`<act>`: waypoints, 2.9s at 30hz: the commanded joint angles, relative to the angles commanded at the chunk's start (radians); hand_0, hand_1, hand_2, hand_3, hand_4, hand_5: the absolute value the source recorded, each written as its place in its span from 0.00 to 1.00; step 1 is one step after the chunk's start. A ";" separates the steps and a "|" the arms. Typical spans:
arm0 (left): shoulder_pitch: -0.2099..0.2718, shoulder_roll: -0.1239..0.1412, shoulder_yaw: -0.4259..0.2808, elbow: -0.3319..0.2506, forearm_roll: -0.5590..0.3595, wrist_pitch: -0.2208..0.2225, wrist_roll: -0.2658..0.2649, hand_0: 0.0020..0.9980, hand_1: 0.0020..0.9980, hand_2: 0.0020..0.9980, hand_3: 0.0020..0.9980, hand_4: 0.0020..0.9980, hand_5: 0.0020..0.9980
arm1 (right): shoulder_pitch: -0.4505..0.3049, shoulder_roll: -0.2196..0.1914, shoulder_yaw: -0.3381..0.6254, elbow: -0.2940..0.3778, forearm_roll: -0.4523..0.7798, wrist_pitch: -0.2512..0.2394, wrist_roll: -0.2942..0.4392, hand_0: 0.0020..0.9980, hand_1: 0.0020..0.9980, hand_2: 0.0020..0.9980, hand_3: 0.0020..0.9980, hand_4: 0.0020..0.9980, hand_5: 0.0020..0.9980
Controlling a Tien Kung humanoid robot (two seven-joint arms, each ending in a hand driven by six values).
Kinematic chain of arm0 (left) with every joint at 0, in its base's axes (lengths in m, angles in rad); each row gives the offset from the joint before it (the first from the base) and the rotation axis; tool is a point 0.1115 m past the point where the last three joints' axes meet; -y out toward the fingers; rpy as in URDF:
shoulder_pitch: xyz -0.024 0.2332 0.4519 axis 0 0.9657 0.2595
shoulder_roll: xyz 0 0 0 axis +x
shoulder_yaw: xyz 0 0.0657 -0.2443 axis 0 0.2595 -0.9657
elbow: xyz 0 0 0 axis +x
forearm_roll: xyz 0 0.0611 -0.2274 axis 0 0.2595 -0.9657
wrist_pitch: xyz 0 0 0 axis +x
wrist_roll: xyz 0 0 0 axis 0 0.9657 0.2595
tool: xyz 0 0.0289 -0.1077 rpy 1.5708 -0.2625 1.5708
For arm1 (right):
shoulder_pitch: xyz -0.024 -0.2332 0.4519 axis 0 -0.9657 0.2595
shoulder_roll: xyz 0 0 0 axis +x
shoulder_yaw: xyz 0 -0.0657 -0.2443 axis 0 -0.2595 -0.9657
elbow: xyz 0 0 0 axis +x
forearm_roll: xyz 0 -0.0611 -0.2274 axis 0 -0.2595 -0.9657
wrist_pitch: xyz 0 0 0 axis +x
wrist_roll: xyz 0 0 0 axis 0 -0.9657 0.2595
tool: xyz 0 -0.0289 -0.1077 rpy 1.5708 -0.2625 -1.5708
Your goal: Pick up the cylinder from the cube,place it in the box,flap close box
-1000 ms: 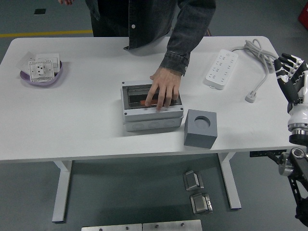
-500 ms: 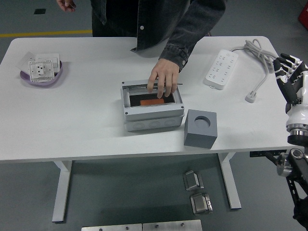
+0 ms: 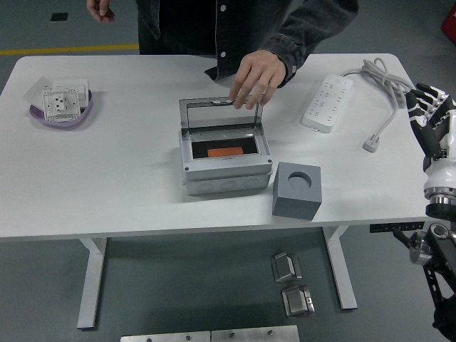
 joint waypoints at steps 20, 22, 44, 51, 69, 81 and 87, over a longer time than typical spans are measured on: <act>-0.009 -0.004 -0.009 0.000 0.013 0.000 0.001 0.75 0.76 0.77 0.89 0.60 0.17 | 0.001 0.005 0.005 0.001 -0.004 -0.015 -0.012 0.69 0.67 0.67 0.70 0.91 0.58; -0.011 -0.005 -0.011 0.000 0.016 -0.001 0.002 0.75 0.76 0.76 0.89 0.60 0.17 | 0.002 0.005 0.004 0.001 -0.003 -0.016 -0.012 0.69 0.67 0.67 0.70 0.91 0.58; -0.015 -0.006 0.005 0.000 0.004 0.000 0.005 0.74 0.76 0.76 0.89 0.59 0.17 | 0.008 0.007 -0.073 -0.054 0.084 -0.038 0.072 0.69 0.67 0.67 0.70 0.90 0.58; -0.004 -0.008 -0.018 0.000 0.023 -0.002 0.009 0.74 0.76 0.76 0.89 0.59 0.17 | 0.027 0.018 -0.199 -0.148 0.202 -0.034 0.211 0.68 0.68 0.70 0.73 0.90 0.57; 0.005 -0.018 -0.047 0.000 0.054 -0.005 0.012 0.74 0.76 0.76 0.89 0.59 0.16 | 0.097 0.032 -0.413 -0.246 0.206 -0.043 0.263 0.85 0.95 0.98 0.99 0.94 0.50; 0.000 -0.024 -0.042 0.000 0.052 -0.005 0.013 0.74 0.76 0.76 0.89 0.59 0.16 | 0.117 0.033 -0.508 -0.287 0.209 -0.011 0.234 0.84 0.92 0.93 0.91 0.93 0.46; 0.000 -0.027 -0.039 0.000 0.051 -0.006 0.012 0.74 0.76 0.76 0.89 0.59 0.16 | 0.121 0.035 -0.524 -0.305 0.207 0.001 0.224 0.81 0.85 0.84 0.83 0.93 0.47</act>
